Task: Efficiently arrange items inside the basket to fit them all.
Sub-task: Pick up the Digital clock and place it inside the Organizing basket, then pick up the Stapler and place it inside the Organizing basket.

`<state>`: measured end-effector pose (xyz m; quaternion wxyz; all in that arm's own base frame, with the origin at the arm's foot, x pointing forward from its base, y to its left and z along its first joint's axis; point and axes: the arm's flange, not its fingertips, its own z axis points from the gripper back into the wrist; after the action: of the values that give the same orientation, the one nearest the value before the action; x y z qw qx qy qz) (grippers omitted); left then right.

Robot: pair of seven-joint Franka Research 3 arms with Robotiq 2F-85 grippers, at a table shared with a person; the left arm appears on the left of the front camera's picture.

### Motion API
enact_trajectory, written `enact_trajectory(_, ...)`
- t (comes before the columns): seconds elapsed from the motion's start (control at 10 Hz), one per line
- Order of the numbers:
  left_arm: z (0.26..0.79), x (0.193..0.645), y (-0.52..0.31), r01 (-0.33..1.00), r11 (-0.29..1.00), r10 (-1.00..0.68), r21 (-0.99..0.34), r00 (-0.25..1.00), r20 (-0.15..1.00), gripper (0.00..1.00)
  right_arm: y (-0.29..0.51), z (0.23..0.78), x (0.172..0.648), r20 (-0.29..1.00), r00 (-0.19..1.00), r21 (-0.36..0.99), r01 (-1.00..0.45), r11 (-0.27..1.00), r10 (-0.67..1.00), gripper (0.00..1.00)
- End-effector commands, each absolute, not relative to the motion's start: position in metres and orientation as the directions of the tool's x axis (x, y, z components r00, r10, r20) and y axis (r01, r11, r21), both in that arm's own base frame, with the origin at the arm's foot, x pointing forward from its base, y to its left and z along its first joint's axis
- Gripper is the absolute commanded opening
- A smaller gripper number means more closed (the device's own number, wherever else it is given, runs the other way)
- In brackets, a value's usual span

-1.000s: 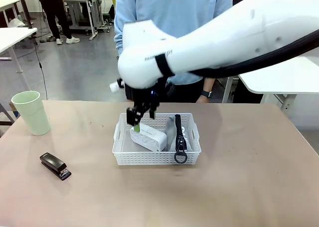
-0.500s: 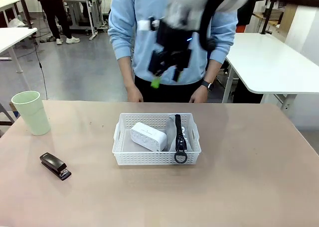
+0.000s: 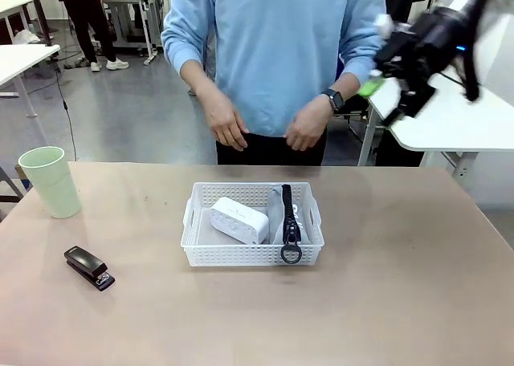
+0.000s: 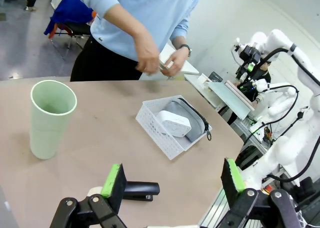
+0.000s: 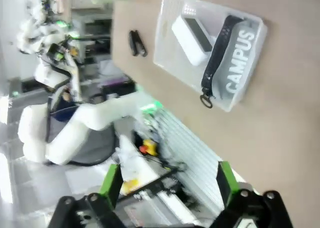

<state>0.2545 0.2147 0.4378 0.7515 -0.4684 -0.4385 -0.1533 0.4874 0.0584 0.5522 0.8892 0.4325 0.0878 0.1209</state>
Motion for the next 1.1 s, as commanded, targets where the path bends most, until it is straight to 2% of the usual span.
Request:
enact_trajectory(0.0, 0.439, 0.255, 0.214, 0.657, 0.509, 0.186, -0.556, 0.546, 0.817, 1.0, 0.025, 0.514, 0.485, -0.052, 0.988, 0.889, -0.022, 0.458, 0.147, 1.0)
enact_trajectory(0.3, 0.439, 0.255, 0.214, 0.657, 0.509, 0.186, -0.556, 0.546, 0.817, 1.0, -0.022, 0.459, 0.484, -0.135, 0.991, 0.94, 0.121, 0.32, 0.023, 1.0)
enact_trajectory(0.4, 0.439, 0.255, 0.214, 0.657, 0.509, 0.186, -0.556, 0.546, 0.817, 1.0, -0.025, 0.447, 0.486, -0.202, 0.979, 0.93, 0.205, 0.305, -0.04, 1.0)
enact_trajectory(0.5, 0.439, 0.255, 0.214, 0.657, 0.509, 0.186, -0.556, 0.546, 0.817, 1.0, -0.03, 0.464, 0.484, -0.172, 0.983, 0.912, 0.137, 0.387, 0.058, 1.0)
enact_trajectory(1.0, 0.439, 0.255, 0.214, 0.657, 0.509, 0.186, -0.556, 0.546, 0.817, 1.0, -0.03, 0.464, 0.484, -0.172, 0.983, 0.912, 0.137, 0.387, 0.058, 1.0)
